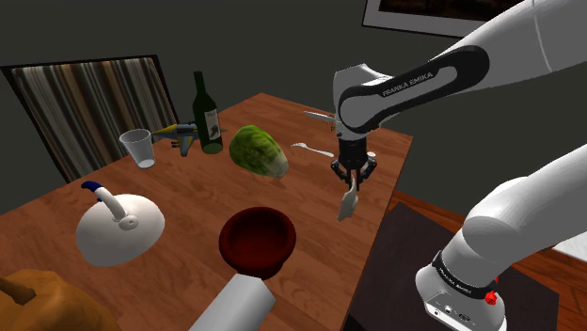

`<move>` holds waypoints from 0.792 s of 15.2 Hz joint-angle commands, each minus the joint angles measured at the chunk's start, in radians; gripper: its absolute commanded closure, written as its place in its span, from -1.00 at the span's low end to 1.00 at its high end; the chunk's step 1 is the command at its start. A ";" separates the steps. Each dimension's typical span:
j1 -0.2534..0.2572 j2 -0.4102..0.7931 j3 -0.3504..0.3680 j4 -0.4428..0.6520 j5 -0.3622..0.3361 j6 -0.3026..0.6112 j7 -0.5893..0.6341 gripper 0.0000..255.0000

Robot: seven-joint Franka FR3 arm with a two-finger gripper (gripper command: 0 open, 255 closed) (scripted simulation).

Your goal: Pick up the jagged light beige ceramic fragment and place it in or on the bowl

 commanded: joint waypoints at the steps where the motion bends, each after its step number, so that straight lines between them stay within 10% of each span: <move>1: 0.000 -0.012 -0.002 0.015 0.000 -0.028 -0.001 1.00; 12: 0.000 -0.083 -0.018 0.111 -0.002 -0.194 -0.005 1.00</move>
